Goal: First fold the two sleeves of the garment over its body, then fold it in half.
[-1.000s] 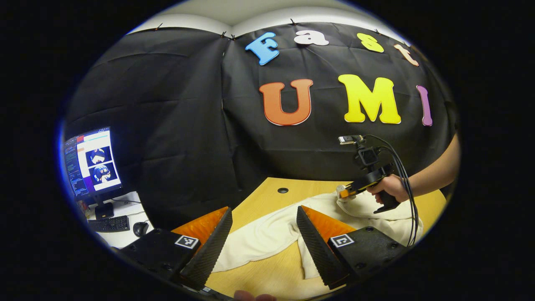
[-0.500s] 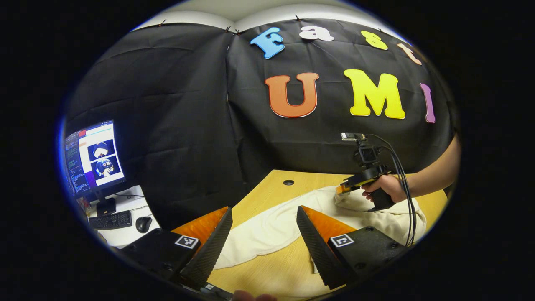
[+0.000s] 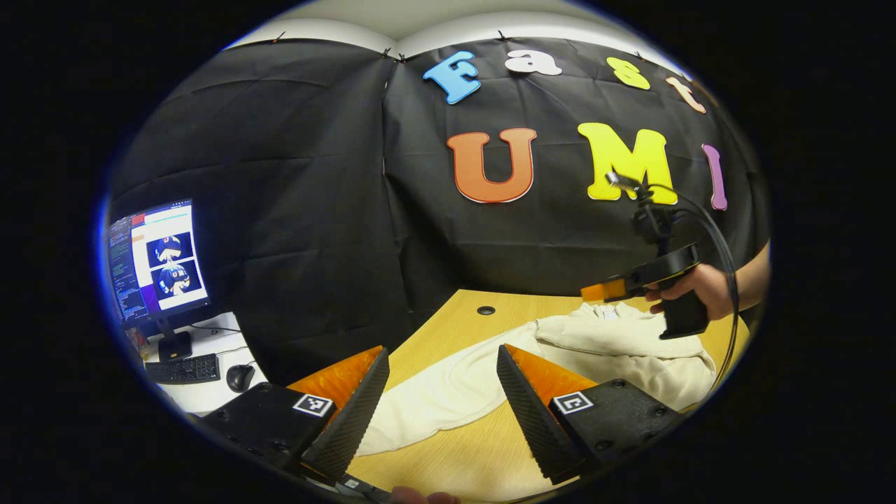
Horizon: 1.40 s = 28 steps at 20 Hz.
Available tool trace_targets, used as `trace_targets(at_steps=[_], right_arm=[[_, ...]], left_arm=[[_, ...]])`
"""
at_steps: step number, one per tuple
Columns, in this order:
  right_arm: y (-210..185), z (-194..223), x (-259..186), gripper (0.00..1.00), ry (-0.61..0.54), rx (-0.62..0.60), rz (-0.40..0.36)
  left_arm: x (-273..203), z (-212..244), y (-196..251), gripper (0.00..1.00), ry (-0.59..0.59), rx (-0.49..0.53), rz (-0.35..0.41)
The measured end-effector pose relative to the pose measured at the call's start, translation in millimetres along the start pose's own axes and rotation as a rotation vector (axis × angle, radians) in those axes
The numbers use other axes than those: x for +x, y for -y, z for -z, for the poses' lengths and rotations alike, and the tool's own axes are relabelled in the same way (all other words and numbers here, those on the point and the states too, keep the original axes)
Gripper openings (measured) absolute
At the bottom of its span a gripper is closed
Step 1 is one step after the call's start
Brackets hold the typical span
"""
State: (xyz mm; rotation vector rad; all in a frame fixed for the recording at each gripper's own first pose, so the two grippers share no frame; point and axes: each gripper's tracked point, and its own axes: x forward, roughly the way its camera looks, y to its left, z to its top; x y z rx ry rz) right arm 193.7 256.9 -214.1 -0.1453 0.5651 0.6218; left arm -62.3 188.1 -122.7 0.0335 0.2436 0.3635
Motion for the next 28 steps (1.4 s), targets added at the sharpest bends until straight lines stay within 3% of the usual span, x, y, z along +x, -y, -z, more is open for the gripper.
trace_targets(at_steps=[4, 5, 11, 14, 20, 28], right_arm=[[-21, -13, -73, 0.74, 0.088, -0.011, -0.026], [-26, -12, -90, 0.8, 0.095, -0.005, -0.038], [-34, 18, -165, 0.8, 0.055, -0.031, -0.086], [-26, 35, -187, 0.8, 0.035, -0.087, -0.063], [-15, 73, -210, 0.8, -0.054, -0.051, -0.019], [-12, 92, -227, 0.8, -0.096, -0.061, 0.021]], left_arm=[[-7, 19, -15, 0.98, -0.015, 0.039, 0.019], [-9, 23, -20, 0.98, -0.02, 0.048, 0.019], [-8, 73, -72, 0.99, -0.116, 0.067, -0.008], [1, 109, -98, 0.99, -0.189, 0.11, 0.008], [28, 173, -125, 1.0, -0.305, 0.16, 0.087], [45, 215, -127, 0.96, -0.397, 0.094, 0.185]])
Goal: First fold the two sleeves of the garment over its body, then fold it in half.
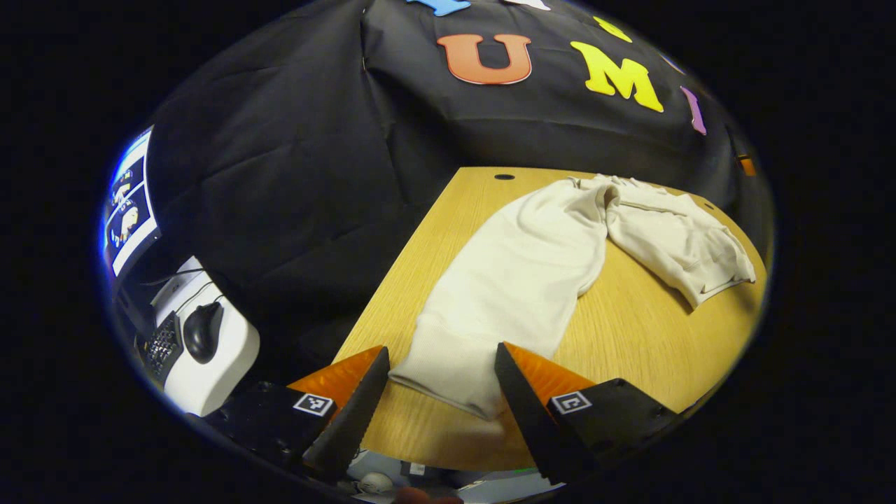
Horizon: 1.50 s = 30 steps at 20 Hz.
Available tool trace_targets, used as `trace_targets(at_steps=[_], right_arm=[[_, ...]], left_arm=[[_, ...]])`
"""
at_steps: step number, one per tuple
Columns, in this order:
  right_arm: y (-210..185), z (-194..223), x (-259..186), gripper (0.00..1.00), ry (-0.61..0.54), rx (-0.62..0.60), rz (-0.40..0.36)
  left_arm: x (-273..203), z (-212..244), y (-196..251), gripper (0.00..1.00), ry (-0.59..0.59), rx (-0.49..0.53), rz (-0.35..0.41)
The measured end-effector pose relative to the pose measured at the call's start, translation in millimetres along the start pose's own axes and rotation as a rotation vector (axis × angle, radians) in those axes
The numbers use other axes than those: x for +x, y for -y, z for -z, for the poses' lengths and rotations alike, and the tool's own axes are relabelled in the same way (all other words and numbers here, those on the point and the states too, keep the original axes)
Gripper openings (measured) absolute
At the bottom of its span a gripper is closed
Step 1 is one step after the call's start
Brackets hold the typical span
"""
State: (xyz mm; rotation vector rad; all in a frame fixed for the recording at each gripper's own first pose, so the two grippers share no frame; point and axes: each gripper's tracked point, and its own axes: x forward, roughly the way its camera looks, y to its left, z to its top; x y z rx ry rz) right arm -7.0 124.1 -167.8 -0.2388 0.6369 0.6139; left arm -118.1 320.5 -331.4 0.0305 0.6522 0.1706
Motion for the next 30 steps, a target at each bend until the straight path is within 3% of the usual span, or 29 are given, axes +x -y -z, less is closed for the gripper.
trace_targets(at_steps=[3, 6, 7, 8, 10, 11, 12, 18, 23, 30], right_arm=[[-7, -5, -2, 0.79, 0.015, 0.01, -0.011], [-11, -9, -8, 0.8, 0.031, 0.041, -0.015], [-12, -7, -11, 0.79, 0.034, 0.045, -0.012], [-10, -6, -14, 0.79, 0.038, 0.043, -0.006], [-4, -2, -21, 0.8, 0.044, 0.049, 0.007], [-3, 1, -26, 0.8, 0.045, 0.061, 0.011], [2, 3, -29, 0.8, 0.047, 0.074, 0.02], [22, 8, -44, 0.8, 0.079, 0.103, 0.061], [33, 12, -49, 0.79, 0.1, 0.149, 0.06], [80, 7, -71, 0.8, 0.181, 0.214, 0.116]], left_arm=[[-3, 3, 3, 0.95, -0.013, -0.089, -0.01], [-4, 5, 14, 0.8, -0.062, -0.095, -0.002], [-3, 3, 17, 0.69, -0.062, -0.096, 0.0], [-4, 3, 21, 0.47, -0.055, -0.083, 0.003], [-2, 0, 21, 0.21, -0.056, -0.075, -0.009], [-3, 0, 20, 0.17, -0.065, -0.084, -0.019], [-2, -1, 20, 0.07, -0.079, -0.091, -0.03], [-12, -31, 44, 0.03, -0.067, -0.094, -0.003], [-17, -101, 68, 0.03, 0.014, -0.137, 0.036], [-7, -218, 135, 0.03, 0.122, -0.017, 0.145]])
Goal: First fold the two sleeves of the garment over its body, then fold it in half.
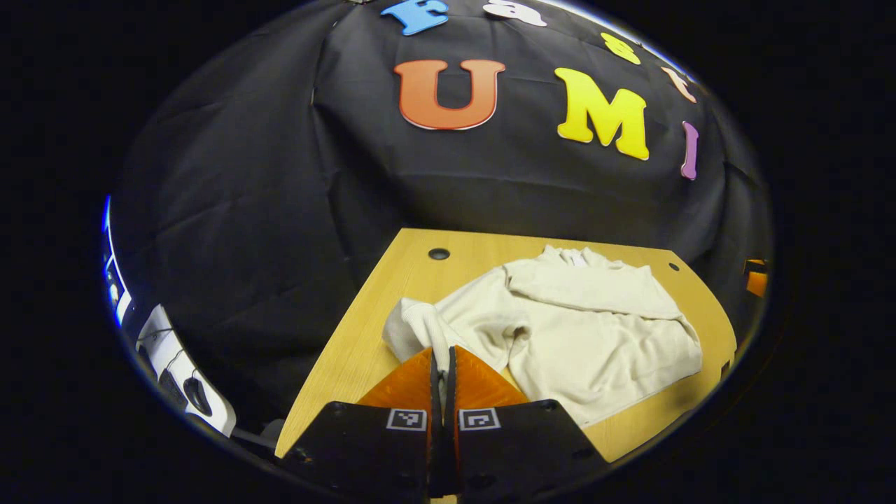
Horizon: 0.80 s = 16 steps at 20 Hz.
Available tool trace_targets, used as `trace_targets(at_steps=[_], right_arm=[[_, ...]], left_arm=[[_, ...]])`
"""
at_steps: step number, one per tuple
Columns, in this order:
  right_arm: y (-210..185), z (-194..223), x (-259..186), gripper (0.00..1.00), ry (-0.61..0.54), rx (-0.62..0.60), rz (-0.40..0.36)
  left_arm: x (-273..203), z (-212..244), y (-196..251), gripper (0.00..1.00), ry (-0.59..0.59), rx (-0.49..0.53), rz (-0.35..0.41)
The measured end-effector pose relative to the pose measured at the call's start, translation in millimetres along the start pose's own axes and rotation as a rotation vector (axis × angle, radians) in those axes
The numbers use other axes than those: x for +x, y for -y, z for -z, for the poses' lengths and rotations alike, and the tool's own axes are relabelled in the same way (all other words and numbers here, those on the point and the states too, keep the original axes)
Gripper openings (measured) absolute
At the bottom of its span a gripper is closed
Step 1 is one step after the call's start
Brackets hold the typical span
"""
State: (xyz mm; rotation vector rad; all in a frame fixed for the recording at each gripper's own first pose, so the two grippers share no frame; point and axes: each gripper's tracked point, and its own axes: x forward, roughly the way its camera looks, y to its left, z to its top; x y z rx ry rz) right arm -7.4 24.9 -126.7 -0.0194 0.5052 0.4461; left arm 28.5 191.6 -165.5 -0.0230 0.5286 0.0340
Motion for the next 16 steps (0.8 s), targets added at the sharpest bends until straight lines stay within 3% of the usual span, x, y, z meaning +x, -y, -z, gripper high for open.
trace_targets(at_steps=[7, 16], right_arm=[[94, 7, -42, 0.8, 0.051, 0.139, 0.157], [193, 31, -113, 0.8, 0.087, 0.25, 0.385]], left_arm=[[53, -100, 104, 0.03, 0.101, 0.09, 0.144], [101, -140, 277, 0.03, 0.099, 0.176, 0.408]])
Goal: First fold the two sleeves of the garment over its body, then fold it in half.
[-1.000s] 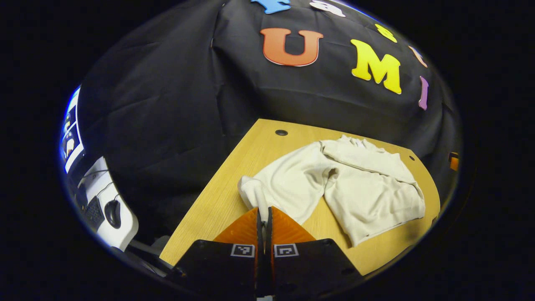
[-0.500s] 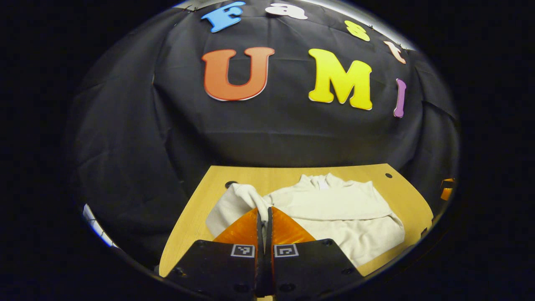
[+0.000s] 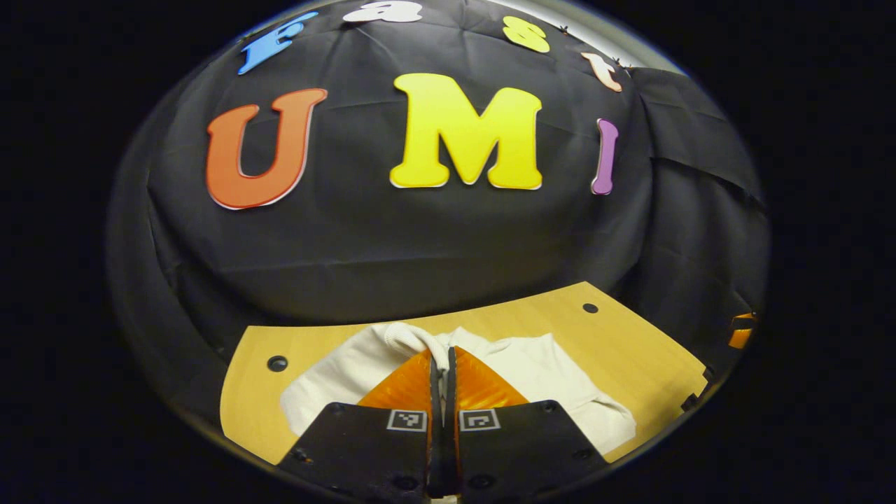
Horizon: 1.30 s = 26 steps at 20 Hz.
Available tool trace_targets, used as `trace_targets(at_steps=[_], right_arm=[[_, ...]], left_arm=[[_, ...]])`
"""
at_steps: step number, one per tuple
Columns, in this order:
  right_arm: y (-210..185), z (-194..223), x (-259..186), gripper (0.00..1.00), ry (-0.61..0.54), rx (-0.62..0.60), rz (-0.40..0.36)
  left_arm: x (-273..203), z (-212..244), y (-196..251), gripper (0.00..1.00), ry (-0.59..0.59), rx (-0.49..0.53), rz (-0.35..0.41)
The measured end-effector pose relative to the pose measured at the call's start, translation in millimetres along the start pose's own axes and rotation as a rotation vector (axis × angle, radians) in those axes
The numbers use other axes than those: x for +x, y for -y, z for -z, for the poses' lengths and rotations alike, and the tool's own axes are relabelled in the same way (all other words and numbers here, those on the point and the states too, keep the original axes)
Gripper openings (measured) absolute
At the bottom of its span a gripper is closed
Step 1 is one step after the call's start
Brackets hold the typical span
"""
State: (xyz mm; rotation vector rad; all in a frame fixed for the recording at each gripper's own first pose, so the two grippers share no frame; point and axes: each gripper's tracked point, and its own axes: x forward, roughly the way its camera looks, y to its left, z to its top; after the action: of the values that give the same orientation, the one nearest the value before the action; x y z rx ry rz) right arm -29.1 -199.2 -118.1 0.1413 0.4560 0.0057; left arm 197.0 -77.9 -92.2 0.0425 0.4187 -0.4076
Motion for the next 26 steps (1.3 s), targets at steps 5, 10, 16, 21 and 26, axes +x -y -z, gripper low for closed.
trace_targets(at_steps=[5, 10, 16, 21, 26], right_arm=[[35, -1, -15, 0.8, 0.012, 0.017, 0.084], [56, 2, -27, 0.8, 0.005, 0.007, 0.136], [76, 12, -33, 0.79, -0.039, -0.015, 0.187], [88, 26, -44, 0.8, -0.092, -0.02, 0.243], [99, 26, -58, 0.8, -0.128, -0.042, 0.293]], left_arm=[[44, -9, 64, 0.03, -0.02, 0.043, 0.133], [85, 7, 122, 0.03, -0.076, 0.077, 0.248], [144, 59, 158, 0.03, -0.207, 0.091, 0.304], [189, 109, 172, 0.04, -0.284, 0.095, 0.284], [216, 127, 186, 0.18, -0.269, 0.064, 0.287]])
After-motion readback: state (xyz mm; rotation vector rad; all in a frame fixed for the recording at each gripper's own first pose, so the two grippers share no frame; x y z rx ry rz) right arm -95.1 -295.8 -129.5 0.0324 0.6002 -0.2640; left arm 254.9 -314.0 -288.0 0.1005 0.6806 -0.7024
